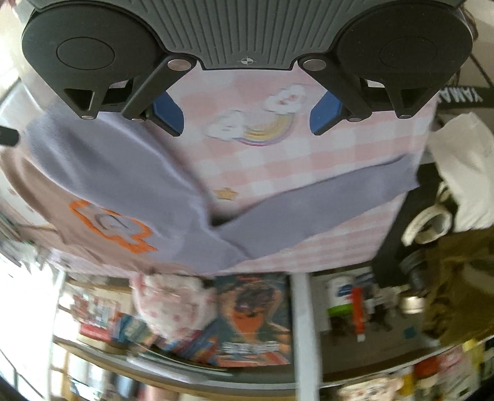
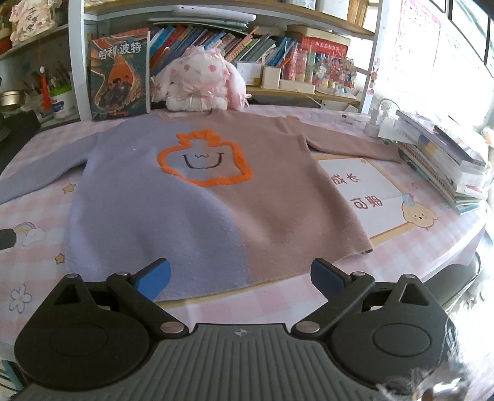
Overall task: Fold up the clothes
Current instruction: 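Move the left gripper to the lavender sleeve cuff and grasp it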
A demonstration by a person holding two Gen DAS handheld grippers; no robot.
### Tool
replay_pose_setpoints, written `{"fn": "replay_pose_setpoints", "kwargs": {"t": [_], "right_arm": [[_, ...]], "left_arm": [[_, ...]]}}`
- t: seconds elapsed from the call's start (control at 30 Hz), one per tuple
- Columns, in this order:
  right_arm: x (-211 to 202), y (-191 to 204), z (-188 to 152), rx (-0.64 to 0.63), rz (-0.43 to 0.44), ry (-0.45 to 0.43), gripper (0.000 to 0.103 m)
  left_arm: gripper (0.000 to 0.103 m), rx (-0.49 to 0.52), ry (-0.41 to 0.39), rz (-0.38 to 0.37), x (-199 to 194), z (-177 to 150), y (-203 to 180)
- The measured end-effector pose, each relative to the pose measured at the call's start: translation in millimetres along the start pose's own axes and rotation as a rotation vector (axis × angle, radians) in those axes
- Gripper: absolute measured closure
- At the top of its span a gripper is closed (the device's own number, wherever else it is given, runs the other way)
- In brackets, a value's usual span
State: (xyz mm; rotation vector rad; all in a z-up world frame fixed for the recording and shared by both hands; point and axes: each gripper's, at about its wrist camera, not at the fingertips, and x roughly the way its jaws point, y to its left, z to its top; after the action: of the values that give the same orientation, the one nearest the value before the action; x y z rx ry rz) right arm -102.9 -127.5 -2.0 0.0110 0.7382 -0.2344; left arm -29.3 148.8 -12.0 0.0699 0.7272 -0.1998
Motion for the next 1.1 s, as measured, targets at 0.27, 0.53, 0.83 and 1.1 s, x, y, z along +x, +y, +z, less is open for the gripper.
{"fn": "replay_pose_setpoints", "kwargs": {"t": [0.27,0.53,0.83,1.1], "right_arm": [[-3.5,29.6,2.3,-0.029,-0.016,-0.012,0.005],[-4.7,35.0,6.8,-0.065,-0.042,-0.013,0.005],[-7.4,31.9,6.1,-0.078,-0.078,0.004,0.005],[-9.3,24.3,3.5,-0.062,-0.107,0.021,0.005]], "left_arm": [[0.013,-0.178,-0.053,0.138,19.5,3.6,65.1],[0.033,-0.406,-0.06,0.198,46.1,10.7,121.8],[0.055,-0.613,-0.048,0.141,78.3,21.7,143.1],[0.06,-0.734,-0.07,0.05,102.7,34.8,142.7]]}}
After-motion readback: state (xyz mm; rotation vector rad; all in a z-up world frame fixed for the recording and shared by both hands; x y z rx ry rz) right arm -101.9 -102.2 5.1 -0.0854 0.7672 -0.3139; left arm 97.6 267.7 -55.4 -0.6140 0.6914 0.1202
